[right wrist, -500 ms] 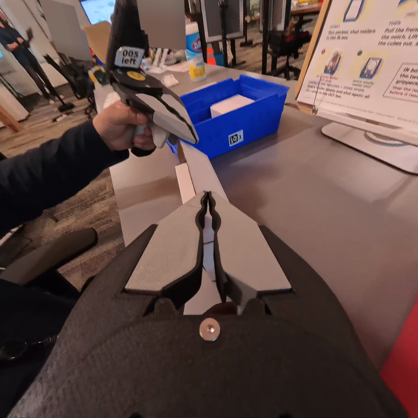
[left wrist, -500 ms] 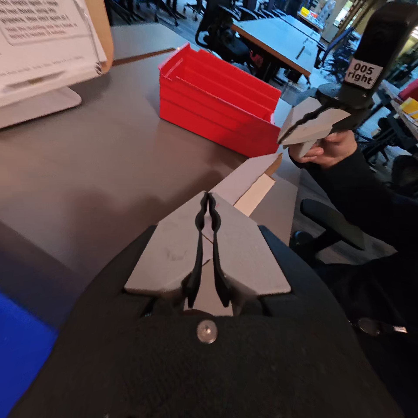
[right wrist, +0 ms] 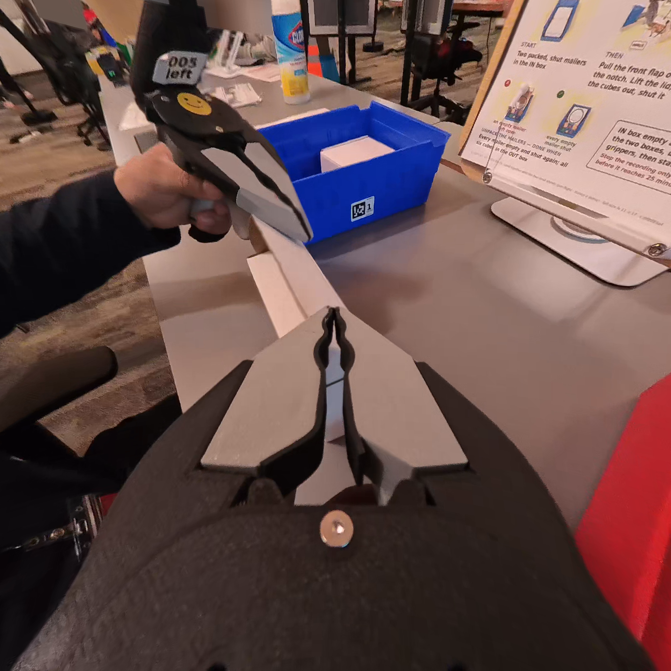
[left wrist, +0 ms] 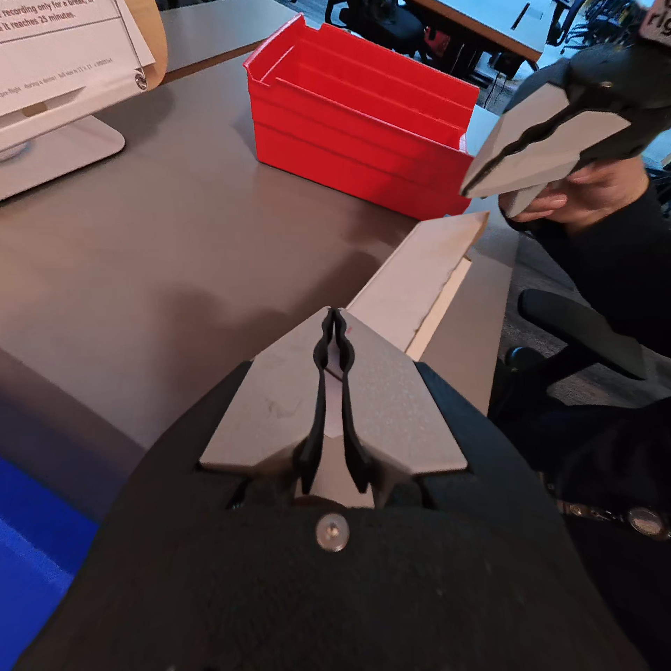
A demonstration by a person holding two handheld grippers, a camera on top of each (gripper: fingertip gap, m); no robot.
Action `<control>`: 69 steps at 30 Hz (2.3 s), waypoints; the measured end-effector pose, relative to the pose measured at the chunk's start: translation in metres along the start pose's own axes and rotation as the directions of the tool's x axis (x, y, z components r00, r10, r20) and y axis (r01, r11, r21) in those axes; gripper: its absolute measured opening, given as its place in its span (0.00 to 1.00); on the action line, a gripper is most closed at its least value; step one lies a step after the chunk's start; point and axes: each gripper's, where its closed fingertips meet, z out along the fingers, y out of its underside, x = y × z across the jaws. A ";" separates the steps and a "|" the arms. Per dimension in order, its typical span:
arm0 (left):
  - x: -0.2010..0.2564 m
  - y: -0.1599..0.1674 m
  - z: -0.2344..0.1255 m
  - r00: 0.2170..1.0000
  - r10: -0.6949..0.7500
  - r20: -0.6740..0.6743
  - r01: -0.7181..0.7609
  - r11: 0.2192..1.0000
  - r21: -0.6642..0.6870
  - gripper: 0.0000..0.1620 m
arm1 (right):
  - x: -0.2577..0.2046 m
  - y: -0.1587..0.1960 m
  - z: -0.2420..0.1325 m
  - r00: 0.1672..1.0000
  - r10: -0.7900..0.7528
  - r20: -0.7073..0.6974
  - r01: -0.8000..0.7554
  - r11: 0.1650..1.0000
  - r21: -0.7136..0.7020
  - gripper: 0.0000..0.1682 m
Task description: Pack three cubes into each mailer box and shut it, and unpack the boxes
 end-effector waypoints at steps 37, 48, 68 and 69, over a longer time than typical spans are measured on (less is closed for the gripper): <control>0.022 0.016 -0.027 0.969 0.220 0.117 -0.220 0.976 -0.013 0.00 | -0.007 0.024 0.012 0.998 -0.069 0.004 0.069 0.995 -0.067 0.00; 0.040 0.016 -0.037 0.996 0.081 -0.029 -0.079 0.994 0.076 0.00 | -0.007 0.025 0.013 0.998 -0.053 0.019 0.054 0.996 -0.071 0.00; 0.038 0.037 -0.028 0.992 0.125 -0.005 -0.124 0.991 0.039 0.00 | -0.009 0.041 0.017 0.992 -0.060 0.107 0.079 0.980 -0.182 0.00; 0.038 0.038 -0.028 0.992 0.124 0.006 -0.124 0.992 0.026 0.00 | -0.009 0.041 0.017 0.993 -0.059 0.106 0.078 0.979 -0.187 0.00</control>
